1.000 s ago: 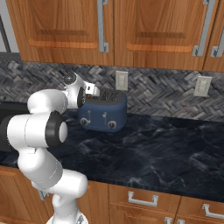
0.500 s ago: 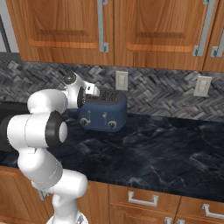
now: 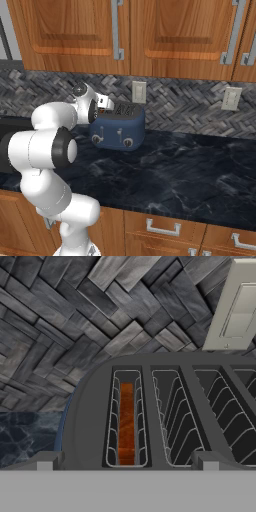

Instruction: Start the toaster. Once the lever pops up, take the bread to the plate on the dining counter.

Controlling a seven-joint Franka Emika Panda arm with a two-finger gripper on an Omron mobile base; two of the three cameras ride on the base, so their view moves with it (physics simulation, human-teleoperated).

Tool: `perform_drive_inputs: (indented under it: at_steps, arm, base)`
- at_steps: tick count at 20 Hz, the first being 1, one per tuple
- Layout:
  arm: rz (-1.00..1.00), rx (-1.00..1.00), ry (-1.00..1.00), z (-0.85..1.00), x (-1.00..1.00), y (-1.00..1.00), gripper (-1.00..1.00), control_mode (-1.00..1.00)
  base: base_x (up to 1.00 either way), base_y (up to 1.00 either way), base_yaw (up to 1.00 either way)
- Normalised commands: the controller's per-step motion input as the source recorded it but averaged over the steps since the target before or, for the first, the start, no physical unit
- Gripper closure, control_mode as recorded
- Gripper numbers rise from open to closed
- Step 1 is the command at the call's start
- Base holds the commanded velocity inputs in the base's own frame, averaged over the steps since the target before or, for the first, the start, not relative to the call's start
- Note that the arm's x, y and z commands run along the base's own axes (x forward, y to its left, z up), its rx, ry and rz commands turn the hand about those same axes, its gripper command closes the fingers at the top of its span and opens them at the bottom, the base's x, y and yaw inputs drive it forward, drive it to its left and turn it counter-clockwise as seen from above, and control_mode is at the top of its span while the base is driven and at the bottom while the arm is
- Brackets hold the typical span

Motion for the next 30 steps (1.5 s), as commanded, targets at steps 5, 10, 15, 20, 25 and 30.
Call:
perform_drive_inputs:
  at_steps: [5, 10, 15, 20, 25, 30]
  arm:
    - [0.00, 0.00, 0.00, 0.00, 0.00, 0.00, -1.00, -1.00]
    - [0.00, 0.00, 0.00, 0.00, 0.00, 0.00, -1.00, -1.00]
    - [0.00, 0.00, 0.00, 0.00, 0.00, 0.00, -1.00, -1.00]
    - [0.00, 0.00, 0.00, 0.00, 0.00, 0.00, -1.00, -1.00]
    - [0.00, 0.00, 0.00, 0.00, 0.00, 0.00, -1.00, -1.00]
    - [0.00, 0.00, 0.00, 0.00, 0.00, 0.00, -1.00, -1.00]
  base:
    - [0.00, 0.00, 0.00]
    - [0.00, 0.00, 0.00]
    - [0.00, 0.00, 0.00]
    - [0.00, 0.00, 0.00]
    - [0.00, 0.00, 0.00]
    - [0.00, 0.00, 0.00]
